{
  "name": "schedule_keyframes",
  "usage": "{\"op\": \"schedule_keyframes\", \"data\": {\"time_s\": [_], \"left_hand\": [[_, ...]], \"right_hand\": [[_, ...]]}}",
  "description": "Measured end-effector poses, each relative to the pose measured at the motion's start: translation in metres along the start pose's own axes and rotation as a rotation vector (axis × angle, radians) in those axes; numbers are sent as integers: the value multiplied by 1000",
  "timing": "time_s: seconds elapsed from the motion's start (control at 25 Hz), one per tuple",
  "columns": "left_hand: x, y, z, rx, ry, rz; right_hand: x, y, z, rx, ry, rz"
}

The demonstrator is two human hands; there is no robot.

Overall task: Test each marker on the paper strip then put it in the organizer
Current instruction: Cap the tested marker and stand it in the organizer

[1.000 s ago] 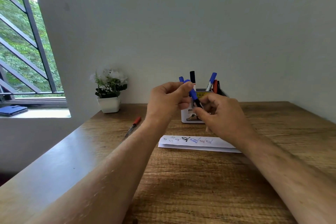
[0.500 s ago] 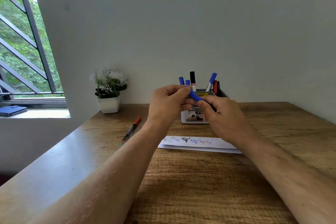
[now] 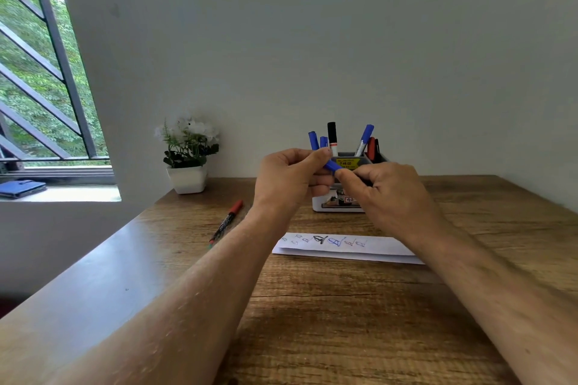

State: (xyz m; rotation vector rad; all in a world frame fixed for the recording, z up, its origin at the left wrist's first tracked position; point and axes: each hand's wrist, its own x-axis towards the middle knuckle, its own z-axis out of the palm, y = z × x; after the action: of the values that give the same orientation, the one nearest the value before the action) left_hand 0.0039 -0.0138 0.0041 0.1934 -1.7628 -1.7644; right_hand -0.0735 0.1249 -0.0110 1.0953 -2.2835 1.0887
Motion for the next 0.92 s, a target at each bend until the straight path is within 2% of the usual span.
{"op": "schedule_keyframes", "data": {"time_s": [0.2,0.32,0.52,0.72,0.92], "left_hand": [[7,3,-10,-13,99,0],[13,7,-21,-172,159,-36],[10,10,-19,-369,74,-73],[5,12,-11,-326,-31,-38],[0,17,-3,-351,-22,-61]], "right_hand": [[1,3,-3,-84,-5,39],[-1,7,-3,-7,6,51],[-2,6,6,249,8,22],[-3,2,6,381,40,-1],[-3,1,2,433,71,11]]}}
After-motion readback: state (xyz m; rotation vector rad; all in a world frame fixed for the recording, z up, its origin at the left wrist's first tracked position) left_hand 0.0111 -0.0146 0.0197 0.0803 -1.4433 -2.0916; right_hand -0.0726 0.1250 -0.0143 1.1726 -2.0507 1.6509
